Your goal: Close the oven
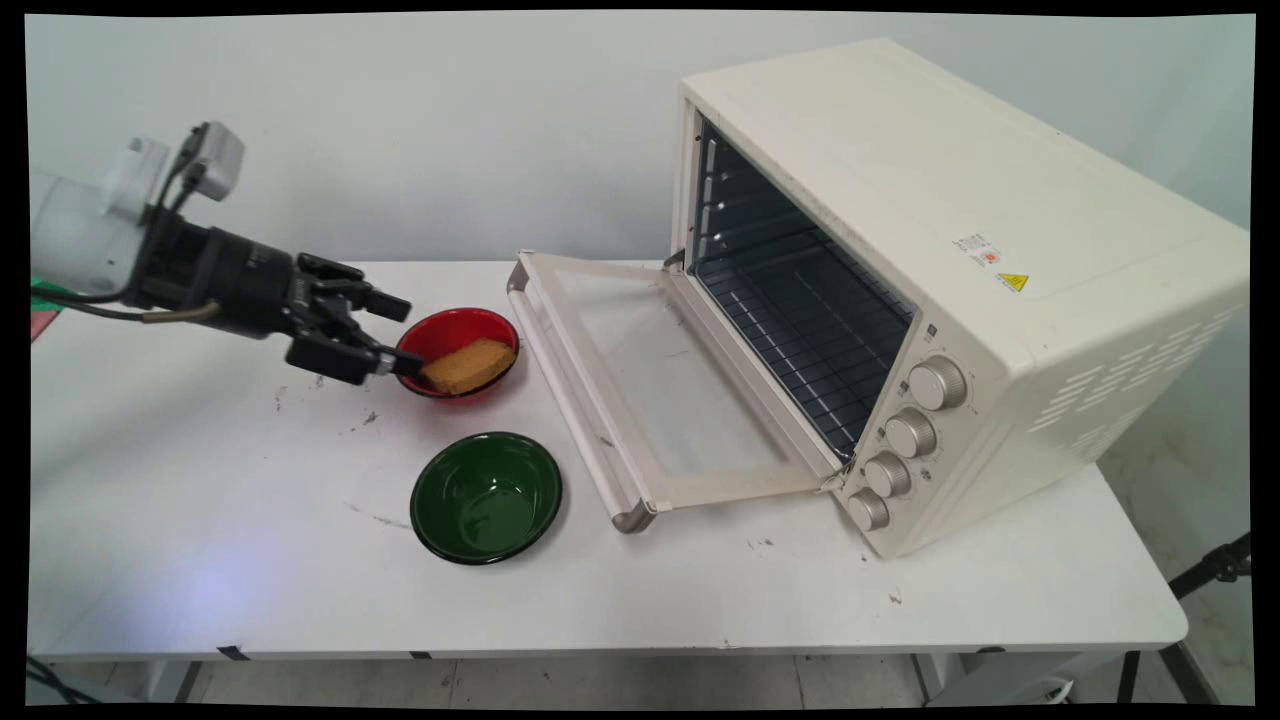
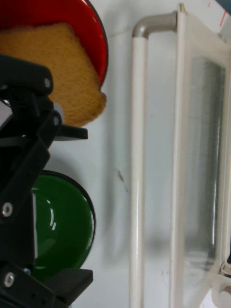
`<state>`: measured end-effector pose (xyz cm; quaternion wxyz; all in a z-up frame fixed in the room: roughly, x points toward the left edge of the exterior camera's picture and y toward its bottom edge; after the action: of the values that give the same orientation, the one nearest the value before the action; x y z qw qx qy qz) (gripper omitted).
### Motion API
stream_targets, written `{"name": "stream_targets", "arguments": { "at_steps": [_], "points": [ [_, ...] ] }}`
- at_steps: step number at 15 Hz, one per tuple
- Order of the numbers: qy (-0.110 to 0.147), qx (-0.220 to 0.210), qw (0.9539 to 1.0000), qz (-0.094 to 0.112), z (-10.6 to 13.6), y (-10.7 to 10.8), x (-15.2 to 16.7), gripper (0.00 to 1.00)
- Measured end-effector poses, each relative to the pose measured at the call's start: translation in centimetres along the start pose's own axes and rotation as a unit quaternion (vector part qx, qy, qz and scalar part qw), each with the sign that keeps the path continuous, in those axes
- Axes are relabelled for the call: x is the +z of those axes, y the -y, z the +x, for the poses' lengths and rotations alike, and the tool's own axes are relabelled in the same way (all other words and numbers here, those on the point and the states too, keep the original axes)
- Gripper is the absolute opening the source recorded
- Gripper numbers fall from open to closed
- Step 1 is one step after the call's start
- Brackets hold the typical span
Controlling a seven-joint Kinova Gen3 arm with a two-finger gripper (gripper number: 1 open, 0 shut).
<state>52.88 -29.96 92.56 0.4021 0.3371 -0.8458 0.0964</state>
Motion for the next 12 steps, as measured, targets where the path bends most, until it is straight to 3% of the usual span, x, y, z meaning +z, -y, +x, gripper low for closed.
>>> {"name": "stream_targets", "arguments": {
  "at_steps": [7,8,12],
  "points": [
    [0.033,0.007,0.9994,-0.003,0.9,-0.8,4.4,1.0],
    [0.039,0.011,0.9992,-0.001,0.8,-0.9,5.0,0.0],
    [0.06,0.027,0.9978,0.006,0.6,-0.8,7.3,0.0]
  ]
}}
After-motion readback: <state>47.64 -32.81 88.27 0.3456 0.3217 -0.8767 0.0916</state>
